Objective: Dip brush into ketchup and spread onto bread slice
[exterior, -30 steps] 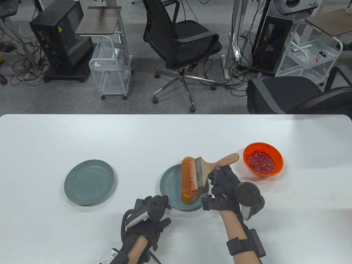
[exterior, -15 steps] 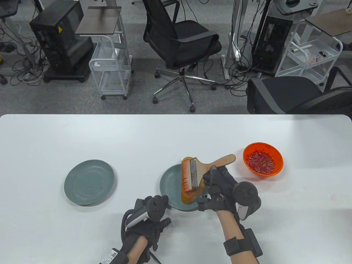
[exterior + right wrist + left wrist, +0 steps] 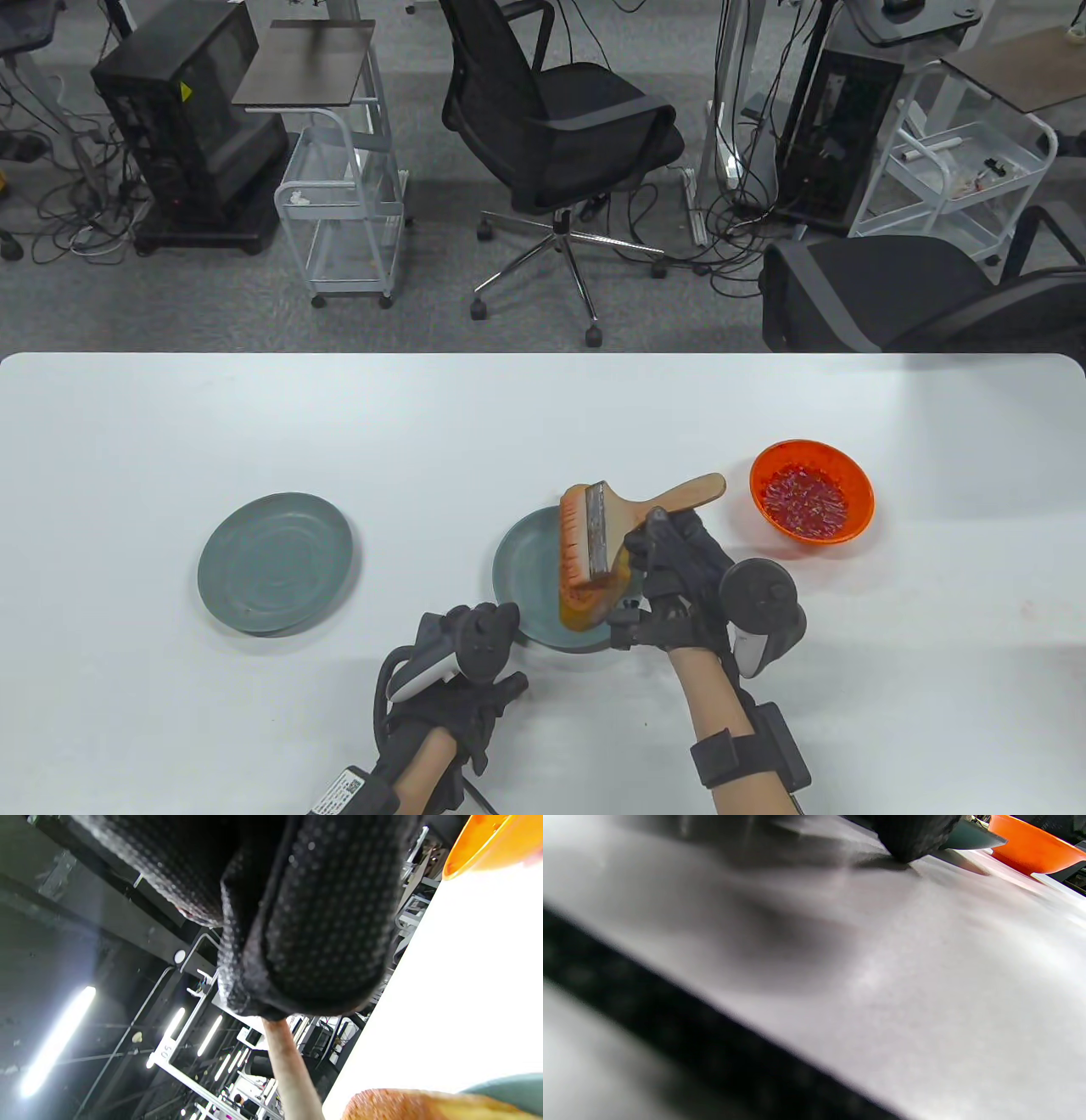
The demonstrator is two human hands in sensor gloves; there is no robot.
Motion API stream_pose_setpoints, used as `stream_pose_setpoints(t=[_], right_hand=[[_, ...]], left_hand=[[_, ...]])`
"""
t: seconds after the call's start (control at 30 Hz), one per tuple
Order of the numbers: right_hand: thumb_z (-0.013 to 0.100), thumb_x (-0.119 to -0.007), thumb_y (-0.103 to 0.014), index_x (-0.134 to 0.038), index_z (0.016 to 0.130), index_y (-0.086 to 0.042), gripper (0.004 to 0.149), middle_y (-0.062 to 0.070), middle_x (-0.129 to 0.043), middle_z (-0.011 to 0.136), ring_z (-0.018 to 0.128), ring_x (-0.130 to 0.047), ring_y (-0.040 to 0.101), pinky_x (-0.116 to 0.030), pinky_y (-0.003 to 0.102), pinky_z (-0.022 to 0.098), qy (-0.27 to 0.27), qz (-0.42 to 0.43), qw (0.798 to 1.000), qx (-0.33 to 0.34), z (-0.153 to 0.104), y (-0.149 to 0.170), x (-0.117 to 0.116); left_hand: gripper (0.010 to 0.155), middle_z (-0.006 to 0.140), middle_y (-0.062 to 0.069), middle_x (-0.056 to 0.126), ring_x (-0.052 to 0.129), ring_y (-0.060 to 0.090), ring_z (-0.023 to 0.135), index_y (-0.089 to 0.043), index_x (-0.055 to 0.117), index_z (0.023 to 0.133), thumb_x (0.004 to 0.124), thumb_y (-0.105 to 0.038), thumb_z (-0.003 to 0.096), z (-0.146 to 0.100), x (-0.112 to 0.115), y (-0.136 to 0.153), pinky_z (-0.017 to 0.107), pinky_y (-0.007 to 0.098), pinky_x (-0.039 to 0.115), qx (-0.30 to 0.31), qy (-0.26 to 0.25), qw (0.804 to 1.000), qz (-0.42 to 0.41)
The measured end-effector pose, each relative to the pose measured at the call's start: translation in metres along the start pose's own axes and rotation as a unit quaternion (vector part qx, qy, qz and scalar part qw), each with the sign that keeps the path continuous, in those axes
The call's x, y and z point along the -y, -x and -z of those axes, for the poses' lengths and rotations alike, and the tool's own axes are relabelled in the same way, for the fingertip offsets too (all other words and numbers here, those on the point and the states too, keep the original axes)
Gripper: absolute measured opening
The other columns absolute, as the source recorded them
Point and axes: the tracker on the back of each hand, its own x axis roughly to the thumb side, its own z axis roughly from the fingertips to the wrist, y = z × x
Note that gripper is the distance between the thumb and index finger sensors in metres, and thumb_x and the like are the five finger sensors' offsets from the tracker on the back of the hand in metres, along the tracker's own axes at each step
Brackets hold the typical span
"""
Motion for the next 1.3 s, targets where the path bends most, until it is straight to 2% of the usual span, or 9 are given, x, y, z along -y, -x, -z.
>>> stream_pose_setpoints(t=[0.2,0.27,0.4,0.5,0.77,0.93,1.07,1.23,1.3], right_hand=[[0.054,-0.086,-0.023,-0.084,0.084,0.012,0.046,0.034,-0.095,0.061,0.034,-0.115,0.023,-0.104,0.026,0.019,0.065,-0.07,0.995,0.038,0.012,0.001,0.03],[0.054,-0.086,-0.023,-0.083,0.084,0.012,0.046,0.035,-0.094,0.062,0.035,-0.115,0.024,-0.104,0.027,0.02,0.071,-0.033,0.997,0.017,0.014,0.004,0.035],[0.055,-0.086,-0.022,-0.082,0.084,0.014,0.047,0.036,-0.094,0.062,0.036,-0.115,0.024,-0.104,0.027,0.021,0.02,0.058,0.997,-0.041,0.01,0.009,0.017],[0.055,-0.086,-0.022,-0.082,0.085,0.014,0.047,0.036,-0.093,0.062,0.037,-0.115,0.026,-0.104,0.028,0.021,-0.011,0.039,0.998,-0.038,0.006,0.008,0.003],[0.053,-0.087,-0.022,-0.084,0.083,0.014,0.046,0.035,-0.095,0.059,0.034,-0.116,0.023,-0.104,0.027,0.019,0.069,-0.059,0.995,0.045,0.012,0.002,0.033],[0.054,-0.086,-0.022,-0.083,0.084,0.013,0.046,0.036,-0.094,0.061,0.035,-0.115,0.025,-0.104,0.028,0.02,0.02,0.029,0.999,-0.003,0.005,0.0,0.018],[0.054,-0.086,-0.021,-0.083,0.084,0.013,0.046,0.036,-0.094,0.062,0.036,-0.115,0.025,-0.103,0.028,0.02,-0.015,0.022,1.0,0.002,-0.002,-0.004,0.002],[0.054,-0.086,-0.021,-0.084,0.084,0.014,0.046,0.035,-0.094,0.061,0.035,-0.115,0.024,-0.104,0.028,0.02,0.031,-0.074,0.995,0.067,0.006,-0.006,0.02],[0.054,-0.086,-0.021,-0.083,0.084,0.013,0.046,0.035,-0.094,0.061,0.035,-0.115,0.024,-0.104,0.028,0.02,0.048,-0.067,0.995,0.06,0.009,-0.006,0.029]], left_hand=[[0.077,0.118,0.011,0.009,0.006,0.044,0.107,-0.025,0.002,0.109,0.058,-0.05,0.0628,0.0,0.0,0.0,0.069,0.064,0.018,0.001,-0.001,1.0,-0.001],[0.077,0.118,0.011,0.009,0.006,0.044,0.107,-0.025,0.002,0.109,0.059,-0.049,0.0629,0.0,0.0,0.0,0.069,0.065,0.018,0.0,0.001,1.0,-0.001],[0.077,0.118,0.011,0.009,0.006,0.044,0.107,-0.025,0.002,0.109,0.058,-0.05,0.0628,0.0,0.0,0.0,0.069,0.065,0.018,-0.001,0.001,1.0,0.0],[0.077,0.118,0.011,0.009,0.006,0.043,0.107,-0.026,0.002,0.109,0.058,-0.05,0.0628,0.0,0.0,0.0,0.069,0.064,0.018,0.0,0.001,1.0,-0.001],[0.077,0.118,0.011,0.009,0.005,0.043,0.107,-0.026,0.002,0.109,0.058,-0.05,0.0629,0.0,0.0,0.001,0.069,0.064,0.017,0.0,0.002,1.0,-0.004],[0.077,0.118,0.011,0.009,0.005,0.043,0.107,-0.025,0.002,0.109,0.058,-0.05,0.0629,0.0,0.0,0.0,0.069,0.064,0.017,-0.001,0.0,1.0,-0.003],[0.077,0.118,0.011,0.009,0.005,0.043,0.107,-0.026,0.002,0.109,0.058,-0.05,0.0629,0.0,0.0,0.0,0.069,0.064,0.017,-0.001,0.0,1.0,-0.005],[0.077,0.118,0.011,0.009,0.005,0.043,0.107,-0.026,0.002,0.109,0.058,-0.05,0.0628,0.0,0.0,0.0,0.069,0.064,0.017,-0.001,0.0,1.0,-0.005],[0.077,0.118,0.011,0.009,0.005,0.043,0.107,-0.025,0.002,0.109,0.058,-0.05,0.0629,0.0,0.0,0.0,0.069,0.064,0.017,-0.001,0.0,1.0,-0.004]])
